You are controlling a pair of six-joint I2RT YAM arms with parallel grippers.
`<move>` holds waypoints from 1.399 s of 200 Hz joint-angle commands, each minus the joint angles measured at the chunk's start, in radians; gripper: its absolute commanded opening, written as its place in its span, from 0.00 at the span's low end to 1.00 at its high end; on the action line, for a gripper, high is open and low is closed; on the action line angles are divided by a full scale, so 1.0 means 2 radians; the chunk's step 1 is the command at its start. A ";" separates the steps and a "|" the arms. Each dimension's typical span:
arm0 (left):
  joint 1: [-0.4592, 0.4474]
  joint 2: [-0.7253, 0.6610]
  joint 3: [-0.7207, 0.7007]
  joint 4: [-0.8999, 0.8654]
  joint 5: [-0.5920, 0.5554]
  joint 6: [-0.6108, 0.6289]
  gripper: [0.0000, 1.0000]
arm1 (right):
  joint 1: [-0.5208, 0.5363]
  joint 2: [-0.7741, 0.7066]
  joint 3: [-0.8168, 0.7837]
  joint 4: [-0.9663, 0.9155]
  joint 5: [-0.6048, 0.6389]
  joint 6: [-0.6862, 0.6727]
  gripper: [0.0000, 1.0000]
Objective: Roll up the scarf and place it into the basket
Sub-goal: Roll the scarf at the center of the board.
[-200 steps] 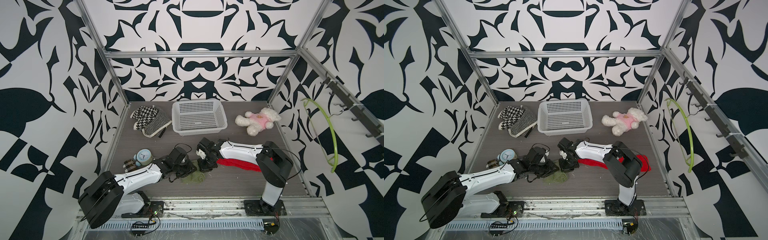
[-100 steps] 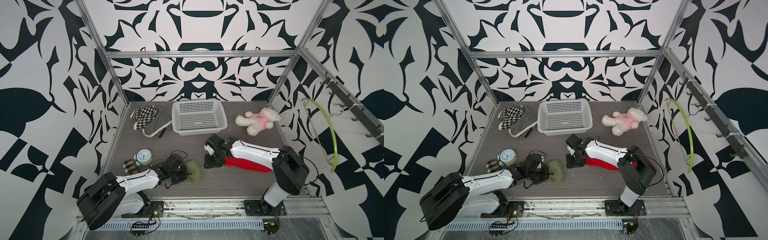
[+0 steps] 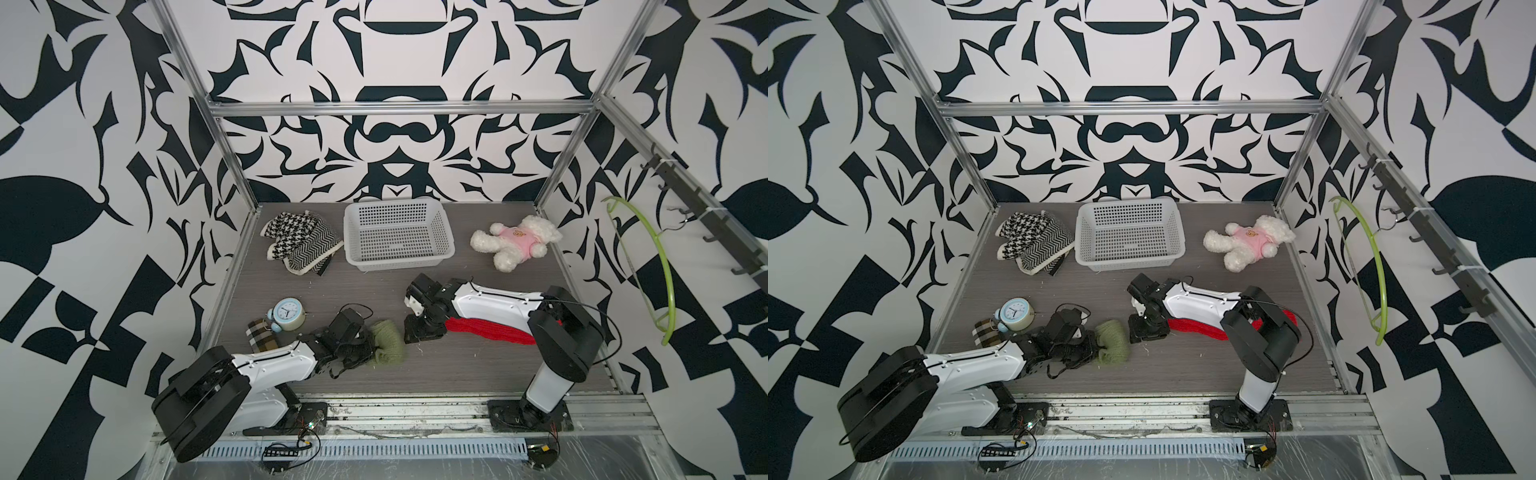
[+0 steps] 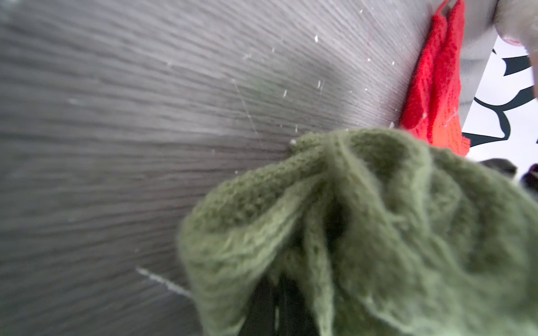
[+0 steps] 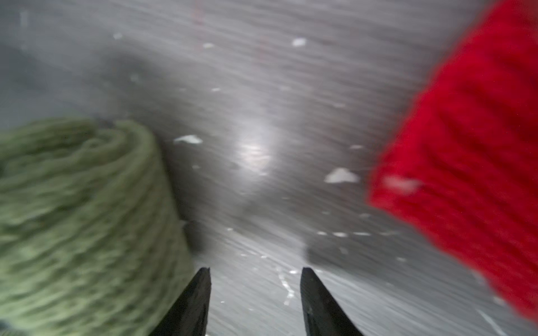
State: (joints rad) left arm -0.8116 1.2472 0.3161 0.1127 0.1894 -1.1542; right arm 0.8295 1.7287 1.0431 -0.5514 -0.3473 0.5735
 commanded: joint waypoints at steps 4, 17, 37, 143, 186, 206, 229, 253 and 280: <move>0.002 0.035 -0.015 -0.056 -0.021 0.006 0.00 | 0.013 -0.009 0.018 0.047 -0.049 0.009 0.59; 0.002 0.037 -0.014 -0.056 -0.023 0.006 0.00 | 0.015 -0.014 0.010 0.072 -0.066 0.016 0.62; 0.005 0.037 -0.012 -0.060 -0.025 0.008 0.17 | 0.015 -0.019 0.000 0.095 -0.081 0.021 0.68; 0.008 0.039 -0.006 -0.067 -0.024 0.013 0.52 | 0.018 0.008 -0.048 0.249 -0.160 0.079 0.67; 0.008 0.054 0.001 -0.064 -0.019 0.016 0.12 | 0.015 0.012 -0.088 0.348 -0.185 0.138 0.62; 0.008 0.062 0.005 -0.060 -0.014 0.019 0.00 | 0.014 0.021 -0.102 0.404 -0.196 0.171 0.61; 0.008 0.061 0.006 -0.062 -0.015 0.020 0.00 | 0.015 0.038 -0.107 0.446 -0.207 0.199 0.61; 0.008 0.060 0.008 -0.062 -0.015 0.021 0.00 | 0.016 0.060 -0.107 0.473 -0.219 0.221 0.59; 0.008 0.069 0.009 -0.055 -0.012 0.021 0.00 | 0.024 0.088 -0.109 0.532 -0.237 0.256 0.34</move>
State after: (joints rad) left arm -0.7795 1.3125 0.3573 0.1291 0.1802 -1.1297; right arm 0.8227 1.8458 0.8154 0.2733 -0.7654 0.9890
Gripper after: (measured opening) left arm 0.048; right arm 0.459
